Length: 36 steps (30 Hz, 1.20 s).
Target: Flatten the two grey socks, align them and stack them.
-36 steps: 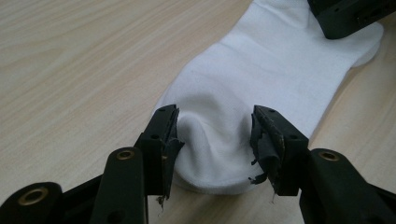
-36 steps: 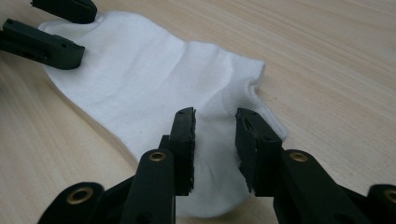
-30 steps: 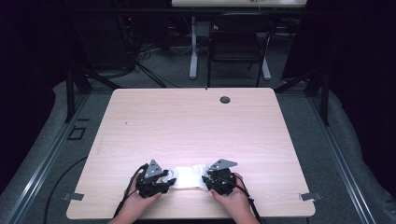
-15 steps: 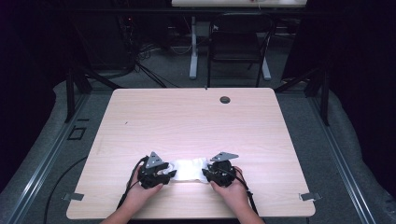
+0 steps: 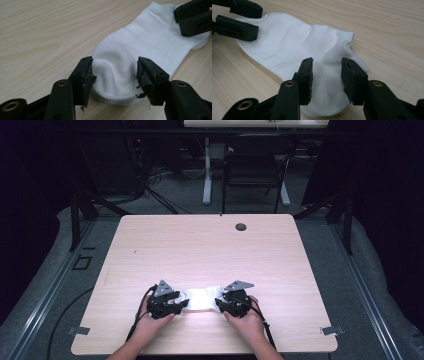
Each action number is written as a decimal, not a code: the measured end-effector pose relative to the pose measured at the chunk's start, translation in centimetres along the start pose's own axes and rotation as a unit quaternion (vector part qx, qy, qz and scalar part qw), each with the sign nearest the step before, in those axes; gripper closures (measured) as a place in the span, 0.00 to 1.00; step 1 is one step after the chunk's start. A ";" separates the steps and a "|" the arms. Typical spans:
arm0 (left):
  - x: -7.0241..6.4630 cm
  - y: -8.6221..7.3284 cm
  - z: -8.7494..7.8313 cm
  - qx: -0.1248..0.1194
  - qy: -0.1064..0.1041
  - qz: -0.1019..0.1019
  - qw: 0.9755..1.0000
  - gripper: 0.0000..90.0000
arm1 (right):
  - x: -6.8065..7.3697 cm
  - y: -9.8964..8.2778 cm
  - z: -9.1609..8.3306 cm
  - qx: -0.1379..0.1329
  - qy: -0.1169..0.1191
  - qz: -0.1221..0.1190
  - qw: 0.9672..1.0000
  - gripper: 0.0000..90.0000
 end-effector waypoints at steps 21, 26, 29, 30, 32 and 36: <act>-0.2 1.7 -4.1 -0.018 0.001 0.000 1.000 0.44 | 0.9 1.4 -4.4 -0.051 0.017 -0.010 0.999 0.51; -0.6 1.4 -5.4 -0.021 -0.003 -0.001 1.000 0.44 | 1.1 0.8 -5.4 -0.052 0.020 -0.015 0.998 0.50; -0.7 1.0 -6.0 -0.022 -0.004 -0.001 1.000 0.44 | 1.3 0.5 -6.1 -0.057 0.023 -0.014 0.998 0.50; -0.7 0.8 -6.1 -0.021 -0.006 0.000 1.000 0.44 | 1.3 0.4 -6.2 -0.056 0.024 -0.015 0.998 0.50; -0.6 0.3 -6.1 -0.018 0.000 0.004 1.000 0.44 | 1.3 0.0 -6.4 -0.058 0.022 -0.016 0.998 0.50; 0.1 -0.6 -5.6 -0.014 0.006 0.001 1.000 0.44 | 0.5 -0.7 -6.3 -0.065 0.001 -0.034 0.997 0.49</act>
Point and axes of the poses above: each handheld gripper's, and its own axes: z roughly forward along the jaws, y roughly out of its top, x roughly to its left, the point moved 10 cm from there along z, roughly forward along the jaws, and after that the axes turned 10 degrees about z, right-handed, at the moved point
